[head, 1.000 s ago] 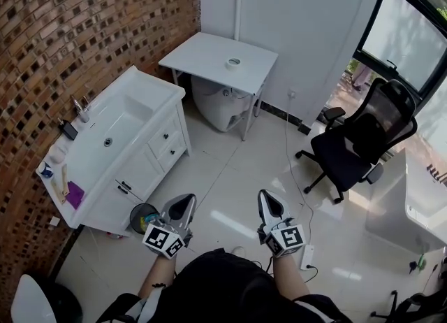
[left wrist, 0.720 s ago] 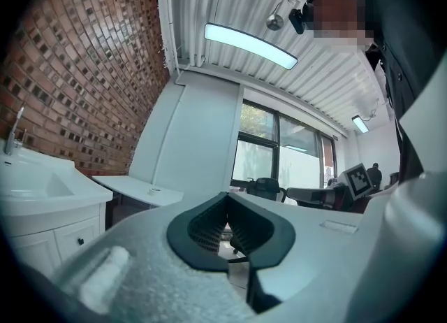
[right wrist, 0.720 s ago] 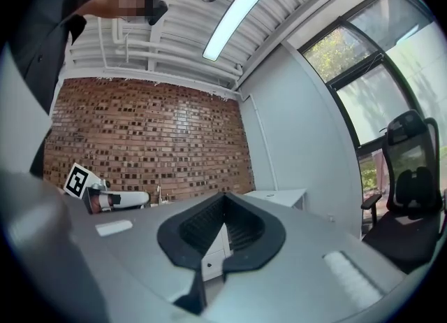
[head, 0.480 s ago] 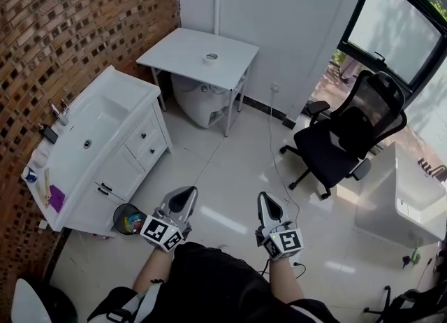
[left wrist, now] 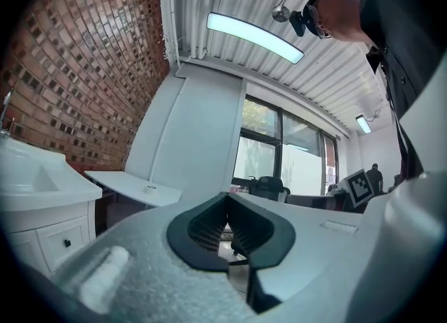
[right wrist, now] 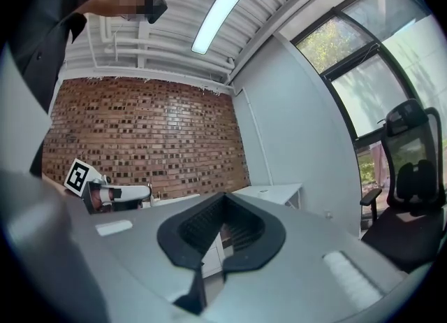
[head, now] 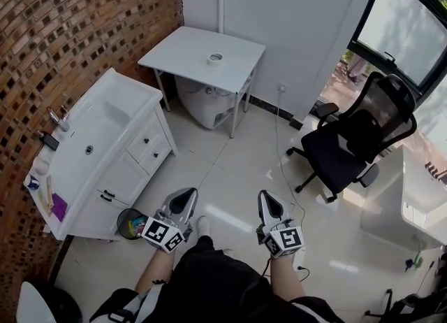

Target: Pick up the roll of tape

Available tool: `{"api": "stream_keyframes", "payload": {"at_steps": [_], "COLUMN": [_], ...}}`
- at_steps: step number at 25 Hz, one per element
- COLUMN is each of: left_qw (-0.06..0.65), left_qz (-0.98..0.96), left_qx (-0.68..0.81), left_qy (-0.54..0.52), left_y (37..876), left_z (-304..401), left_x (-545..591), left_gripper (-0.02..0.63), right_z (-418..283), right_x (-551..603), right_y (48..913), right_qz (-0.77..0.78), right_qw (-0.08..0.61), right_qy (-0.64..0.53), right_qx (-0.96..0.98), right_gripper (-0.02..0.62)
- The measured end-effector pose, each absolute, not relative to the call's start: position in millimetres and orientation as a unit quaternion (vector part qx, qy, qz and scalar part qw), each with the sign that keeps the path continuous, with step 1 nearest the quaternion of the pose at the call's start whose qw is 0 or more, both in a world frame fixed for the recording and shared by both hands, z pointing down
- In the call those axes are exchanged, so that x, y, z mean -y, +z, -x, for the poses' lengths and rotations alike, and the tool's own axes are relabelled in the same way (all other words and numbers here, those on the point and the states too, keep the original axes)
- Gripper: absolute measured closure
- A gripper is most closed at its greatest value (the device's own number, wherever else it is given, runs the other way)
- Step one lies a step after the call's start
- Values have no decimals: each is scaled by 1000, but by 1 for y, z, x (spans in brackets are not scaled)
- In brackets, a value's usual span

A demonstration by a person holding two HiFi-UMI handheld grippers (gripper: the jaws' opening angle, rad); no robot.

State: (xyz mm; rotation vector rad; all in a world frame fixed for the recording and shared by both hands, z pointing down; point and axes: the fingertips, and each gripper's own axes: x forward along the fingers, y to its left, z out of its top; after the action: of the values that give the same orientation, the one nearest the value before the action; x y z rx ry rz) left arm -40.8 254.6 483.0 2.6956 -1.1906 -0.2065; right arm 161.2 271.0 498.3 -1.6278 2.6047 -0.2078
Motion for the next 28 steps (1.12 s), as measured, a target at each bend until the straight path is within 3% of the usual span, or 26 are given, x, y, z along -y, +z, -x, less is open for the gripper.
{"api": "stream_keyframes", "payload": {"at_steps": [28], "left_qw": [82], "left_qz": [-901], "left_qx": [419], "left_qy": [-79], "left_y": [495], "left_z": [136], "left_x": [-43], "left_gripper": [604], "right_z": [-66], "right_x": [-56], "right_y": [508], "right_qz": [506], "right_qw": [9], "right_qy": [-59], "right_qx": [-860], "right_gripper": [589]}}
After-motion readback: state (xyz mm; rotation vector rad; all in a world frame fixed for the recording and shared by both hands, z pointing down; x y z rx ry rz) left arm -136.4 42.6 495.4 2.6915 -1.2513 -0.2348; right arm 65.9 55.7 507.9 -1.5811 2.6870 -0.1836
